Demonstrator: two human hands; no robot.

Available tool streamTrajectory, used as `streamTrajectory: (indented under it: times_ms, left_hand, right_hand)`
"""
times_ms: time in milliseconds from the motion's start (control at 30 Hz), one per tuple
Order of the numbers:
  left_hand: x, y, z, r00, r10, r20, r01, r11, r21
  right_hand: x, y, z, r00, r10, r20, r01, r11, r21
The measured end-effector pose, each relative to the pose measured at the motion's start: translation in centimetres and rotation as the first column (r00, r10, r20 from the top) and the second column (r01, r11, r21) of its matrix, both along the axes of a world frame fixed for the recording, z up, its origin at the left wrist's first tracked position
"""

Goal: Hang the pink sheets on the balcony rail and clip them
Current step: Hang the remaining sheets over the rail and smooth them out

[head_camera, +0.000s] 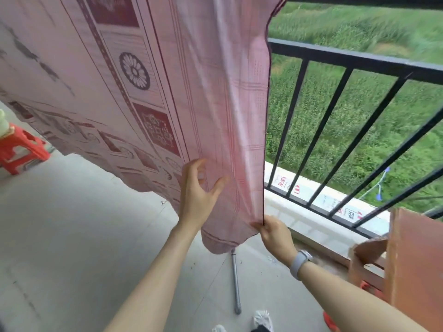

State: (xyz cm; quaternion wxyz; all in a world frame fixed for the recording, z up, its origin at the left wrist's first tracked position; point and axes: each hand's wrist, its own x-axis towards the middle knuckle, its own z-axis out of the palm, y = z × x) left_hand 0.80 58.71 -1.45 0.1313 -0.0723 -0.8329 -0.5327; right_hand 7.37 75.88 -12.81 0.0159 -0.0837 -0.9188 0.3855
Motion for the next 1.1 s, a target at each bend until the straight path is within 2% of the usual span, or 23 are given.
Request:
streamTrajectory:
  times_ms: [200, 333, 567, 733, 833, 933, 967, 1033, 1100]
  left_hand:
    - [-1.2, 2.1, 2.0, 0.993, -0.039, -0.115, 0.03, 0.997, -0.071]
    - [-1.6, 3.7, 3.7, 0.987, 0.022, -0.156, -0.036, 0.995, -0.089]
    - [-2.1, 6.5, 7.1, 0.96, 0.131, -0.246, -0.203, 0.934, -0.294]
    - [-2.3, 7.3, 7.1, 0.948, 0.152, -0.28, -0.258, 0.881, -0.397]
    - [-2.3, 6.0, 6.5, 0.963, 0.156, -0.218, -0.234, 0.887, -0.399]
    - [-2.4, 4.3, 7.0, 0.975, 0.139, -0.172, -0.198, 0.895, -0.399]
    - [-2.5, 3.8, 7.4, 0.977, 0.129, -0.171, -0.187, 0.903, -0.386]
    - [-2.7, 3.0, 8.7, 0.977, 0.119, -0.175, -0.171, 0.931, -0.323]
    - [-2.8, 3.0, 10.3, 0.974, 0.122, -0.19, -0.163, 0.962, -0.22]
  right_hand:
    - [-2.0, 0.9, 1.4, 1.0, 0.002, -0.017, -0.002, 1.0, -0.027]
    - [-2.4, 2.0, 2.1, 0.994, 0.042, -0.104, -0.05, 0.996, -0.071]
    - [-5.2, 1.1, 5.8, 0.946, 0.002, -0.323, -0.066, 0.98, -0.187]
    - [-5.1, 0.7, 5.3, 0.925, 0.01, -0.379, -0.059, 0.991, -0.119]
    - [-5.1, 1.1, 5.3, 0.957, 0.054, -0.286, -0.085, 0.992, -0.098]
    - [-6.0, 1.8, 7.1, 0.954, 0.213, -0.212, -0.238, 0.966, -0.1]
    - [-6.3, 2.1, 8.3, 0.953, 0.236, -0.188, -0.266, 0.953, -0.147]
    - [-7.2, 3.0, 11.3, 0.954, 0.217, -0.206, -0.269, 0.923, -0.274]
    - [-8.4, 3.6, 15.0, 0.939, 0.14, -0.314, -0.246, 0.911, -0.33]
